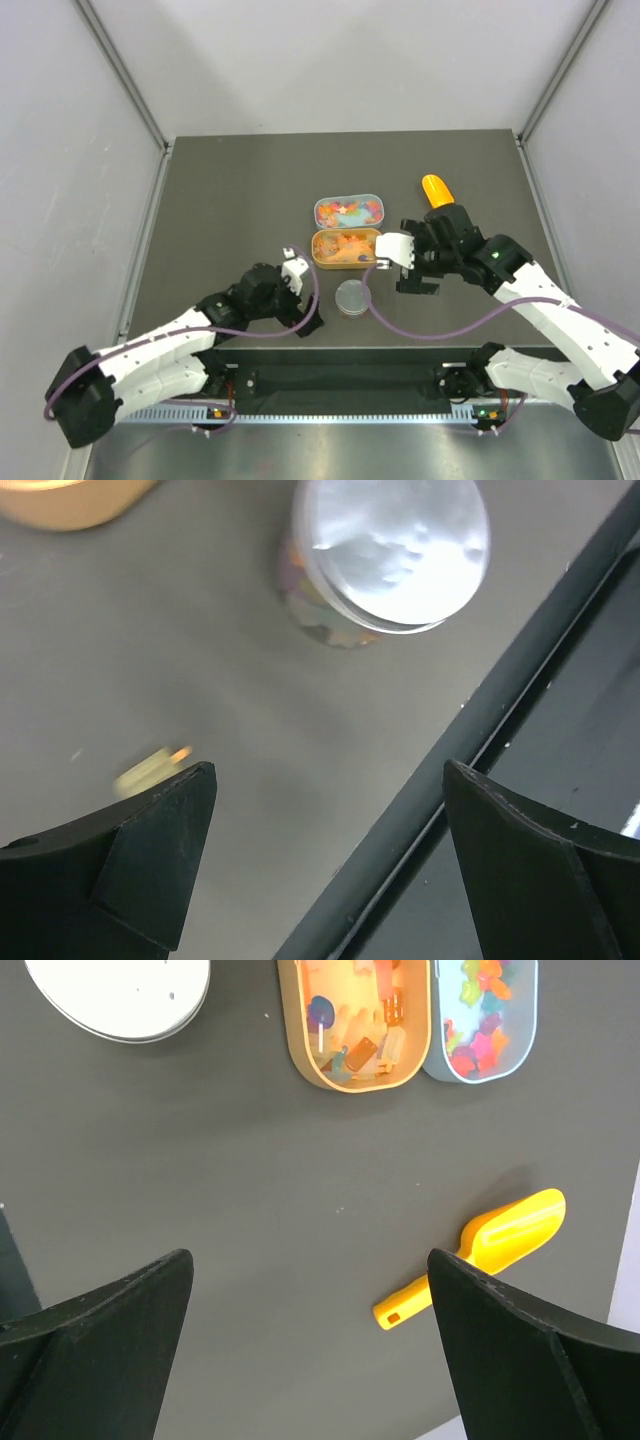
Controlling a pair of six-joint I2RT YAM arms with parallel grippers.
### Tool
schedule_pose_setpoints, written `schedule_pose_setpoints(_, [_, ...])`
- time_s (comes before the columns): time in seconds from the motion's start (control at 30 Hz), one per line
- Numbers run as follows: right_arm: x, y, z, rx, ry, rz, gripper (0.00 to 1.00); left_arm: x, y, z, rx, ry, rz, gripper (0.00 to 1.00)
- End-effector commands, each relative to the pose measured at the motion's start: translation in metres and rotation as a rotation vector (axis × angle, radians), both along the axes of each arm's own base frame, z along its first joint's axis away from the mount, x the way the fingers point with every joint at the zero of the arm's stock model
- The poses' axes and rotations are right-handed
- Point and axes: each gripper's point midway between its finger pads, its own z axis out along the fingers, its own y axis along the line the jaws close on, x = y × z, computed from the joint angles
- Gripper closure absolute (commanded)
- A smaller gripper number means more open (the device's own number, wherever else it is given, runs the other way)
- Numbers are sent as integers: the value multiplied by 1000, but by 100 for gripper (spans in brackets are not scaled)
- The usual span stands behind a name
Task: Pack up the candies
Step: Screw the bottle lid onto the packing bottle.
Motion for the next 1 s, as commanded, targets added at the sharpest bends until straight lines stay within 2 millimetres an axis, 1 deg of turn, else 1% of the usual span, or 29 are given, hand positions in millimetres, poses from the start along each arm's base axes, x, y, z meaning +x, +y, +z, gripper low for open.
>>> schedule_pose_setpoints(0.0, [13,10,5,61,-69,15,0,17,-33,23,-52,-189,-34,1])
schedule_pose_setpoints(0.03, [14,12,3,67,-69,22,0,17,-37,22,-23,-246,-74,1])
schedule_pose_setpoints(0.07, [15,14,-1,73,-60,28,0,14,-46,28,-16,-280,-114,1])
schedule_pose_setpoints(0.1, [20,17,-1,81,-64,28,0,17,-50,18,42,-308,-158,1])
schedule_pose_setpoints(0.13, [23,19,-1,90,-63,27,0,17,-55,14,65,-315,-185,1])
schedule_pose_setpoints(0.17, [26,21,1,107,-58,27,0,16,-62,16,71,-314,-202,1])
schedule_pose_setpoints(0.2, [29,23,0,112,-52,28,0,13,-65,0,116,-294,-248,1])
schedule_pose_setpoints(0.23, [30,24,0,120,-47,29,0,10,-69,-3,120,-289,-268,1])
schedule_pose_setpoints(0.27, [32,25,3,133,-43,34,0,8,-69,-10,128,-284,-277,1])
schedule_pose_setpoints(0.37, [32,25,0,154,-19,49,0,5,-68,-24,120,-308,-285,1])
schedule_pose_setpoints(0.43, [30,24,-6,159,1,56,0,5,-66,-30,126,-312,-283,1])
schedule_pose_setpoints(0.47, [28,24,-12,165,17,66,0,4,-65,-37,128,-307,-284,1])
schedule_pose_setpoints(0.53, [27,24,-18,179,30,69,1,3,-65,-41,121,-325,-298,1])
schedule_pose_setpoints(0.57, [26,24,-25,187,41,68,0,2,-63,-46,115,-330,-299,1])
schedule_pose_setpoints(0.6, [27,25,-28,191,46,65,0,1,-62,-51,119,-317,-306,1])
schedule_pose_setpoints(0.63, [26,24,-36,193,63,54,0,3,-64,-52,123,-310,-301,3])
schedule_pose_setpoints(0.67, [29,26,-37,207,54,54,0,2,-63,-63,147,-282,-303,5])
schedule_pose_setpoints(0.77, [34,30,-42,231,62,40,0,6,-67,-72,170,-258,-290,9])
schedule_pose_setpoints(0.8, [34,30,-43,233,68,38,0,7,-62,-88,222,-219,-274,10])
schedule_pose_setpoints(0.87, [34,31,-45,229,72,45,0,5,-66,-99,248,-172,-290,10])
schedule_pose_setpoints(0.93, [35,30,-46,218,73,50,0,4,-65,-106,272,-155,-287,10])
schedule_pose_setpoints(0.97, [35,29,-47,209,68,56,0,2,-62,-112,274,-121,-259,6])
